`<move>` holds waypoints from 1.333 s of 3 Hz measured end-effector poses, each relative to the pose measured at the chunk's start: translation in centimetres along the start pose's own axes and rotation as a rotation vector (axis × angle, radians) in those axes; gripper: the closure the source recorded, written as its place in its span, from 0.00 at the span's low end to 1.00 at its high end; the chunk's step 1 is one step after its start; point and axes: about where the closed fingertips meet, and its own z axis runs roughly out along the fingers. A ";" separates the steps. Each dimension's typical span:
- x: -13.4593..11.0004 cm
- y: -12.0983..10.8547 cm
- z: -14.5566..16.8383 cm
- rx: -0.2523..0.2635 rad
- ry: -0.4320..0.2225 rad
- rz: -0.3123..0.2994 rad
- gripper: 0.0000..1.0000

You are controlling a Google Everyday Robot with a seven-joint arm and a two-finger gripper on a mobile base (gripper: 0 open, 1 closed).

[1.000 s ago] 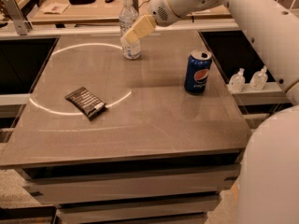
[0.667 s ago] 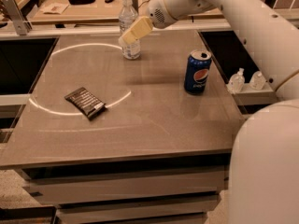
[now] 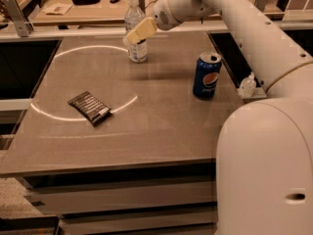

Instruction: Move blue plastic bottle near rxbar chocolate

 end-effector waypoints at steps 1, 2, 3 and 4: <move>-0.6 -0.5 1.6 -0.017 -0.010 -0.013 0.00; -0.9 -0.4 3.1 -0.041 -0.018 -0.018 0.00; -0.9 -0.4 3.7 -0.055 -0.018 -0.029 0.19; -0.8 -0.7 3.6 -0.053 -0.018 -0.031 0.42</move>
Offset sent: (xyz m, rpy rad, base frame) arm 0.0282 0.0338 -0.0074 0.0315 -0.0025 0.0645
